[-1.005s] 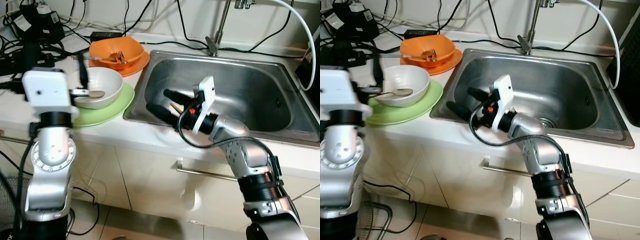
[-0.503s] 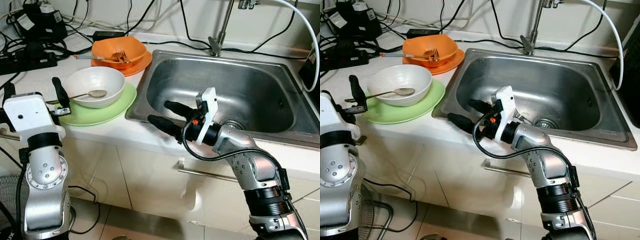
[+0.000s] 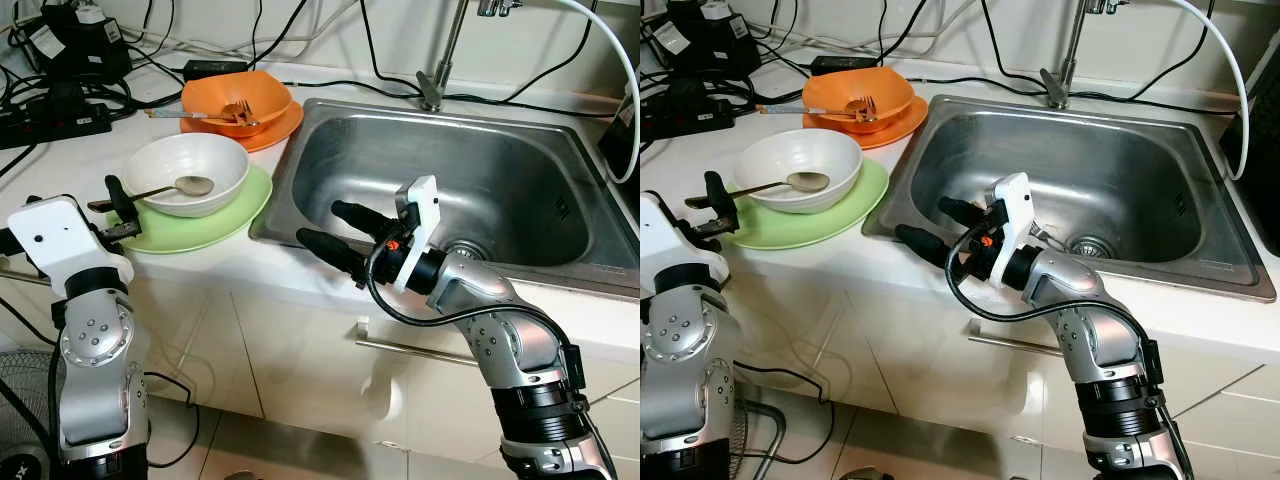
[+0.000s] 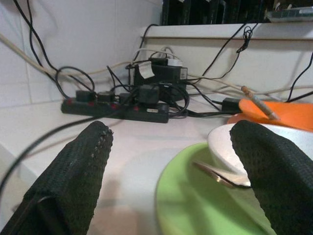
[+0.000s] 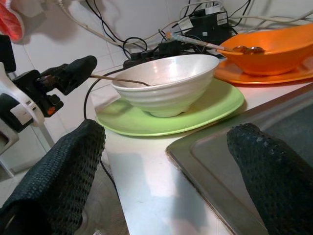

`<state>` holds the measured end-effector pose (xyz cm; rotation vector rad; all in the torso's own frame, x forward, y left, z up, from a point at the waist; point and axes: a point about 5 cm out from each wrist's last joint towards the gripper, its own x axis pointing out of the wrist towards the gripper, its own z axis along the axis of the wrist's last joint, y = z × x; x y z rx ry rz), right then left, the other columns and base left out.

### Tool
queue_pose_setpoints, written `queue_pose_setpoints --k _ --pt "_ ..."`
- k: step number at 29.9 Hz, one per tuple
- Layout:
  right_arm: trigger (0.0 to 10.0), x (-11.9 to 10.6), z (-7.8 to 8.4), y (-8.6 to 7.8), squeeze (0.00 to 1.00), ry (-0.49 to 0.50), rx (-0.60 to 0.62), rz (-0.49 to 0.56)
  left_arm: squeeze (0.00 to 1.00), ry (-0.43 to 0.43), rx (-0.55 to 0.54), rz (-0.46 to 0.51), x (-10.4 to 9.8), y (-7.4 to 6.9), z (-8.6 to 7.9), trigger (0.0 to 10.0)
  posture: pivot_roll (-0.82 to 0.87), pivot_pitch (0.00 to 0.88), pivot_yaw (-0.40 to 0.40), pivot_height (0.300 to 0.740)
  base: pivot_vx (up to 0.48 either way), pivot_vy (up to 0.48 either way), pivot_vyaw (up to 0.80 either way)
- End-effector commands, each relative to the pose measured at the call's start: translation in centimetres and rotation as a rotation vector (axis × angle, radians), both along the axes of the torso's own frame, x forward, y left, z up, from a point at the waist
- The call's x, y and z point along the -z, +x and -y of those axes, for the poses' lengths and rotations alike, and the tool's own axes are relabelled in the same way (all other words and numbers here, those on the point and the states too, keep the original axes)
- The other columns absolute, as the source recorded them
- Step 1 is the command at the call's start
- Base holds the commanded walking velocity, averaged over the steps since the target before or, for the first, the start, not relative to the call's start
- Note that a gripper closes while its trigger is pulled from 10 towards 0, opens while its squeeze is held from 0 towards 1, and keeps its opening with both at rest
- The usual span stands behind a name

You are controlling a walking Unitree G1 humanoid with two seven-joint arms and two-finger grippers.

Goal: Kitchen organization

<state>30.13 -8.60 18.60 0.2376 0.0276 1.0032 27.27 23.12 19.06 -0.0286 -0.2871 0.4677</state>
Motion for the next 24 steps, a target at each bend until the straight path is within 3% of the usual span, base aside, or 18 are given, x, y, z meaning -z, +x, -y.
queue_pose_setpoints --k 1,11,12,13,14,15,24 --pt "10.0 -0.6 0.1 -0.1 0.0 0.006 0.002 0.016 0.0 -0.049 0.029 0.008 0.0 0.7 0.2 10.0 -0.03 0.035 0.021 0.74 0.0 0.0 0.0" --pt "10.0 -0.9 -0.2 -0.2 0.0 0.011 0.004 0.022 0.0 -0.157 0.148 0.053 -0.4 1.5 1.6 10.0 -0.03 0.04 0.017 0.74 0.0 0.0 0.0" --pt "10.0 -0.9 -0.2 -0.2 0.0 0.011 0.004 0.022 0.0 -0.177 0.157 0.055 -0.4 1.5 1.7 7.6 -0.03 0.04 0.016 0.74 0.0 0.0 0.0" --pt "10.0 -0.9 -0.2 -0.2 0.0 0.011 0.004 0.022 0.0 -0.189 0.161 0.056 -0.3 1.5 1.8 7.6 -0.03 0.04 0.016 0.74 0.0 0.0 0.0" --pt "10.0 -0.9 -0.3 -0.2 0.0 0.012 0.002 0.021 0.0 -0.219 0.168 0.06 -0.2 1.6 1.8 1.5 -0.03 0.042 0.016 0.74 0.0 0.0 0.0" --pt "10.0 -0.9 -0.3 -0.3 0.0 0.012 0.001 0.02 0.0 -0.25 0.18 0.064 -0.2 1.7 1.9 0.0 -0.03 0.042 0.016 0.74 0.0 0.0 0.0" --pt "10.0 -0.7 -0.3 -0.2 0.0 0.009 0.001 0.014 0.0 -0.311 0.192 0.08 0.0 1.7 1.6 0.0 -0.02 0.038 0.013 0.74 0.0 0.0 0.0"
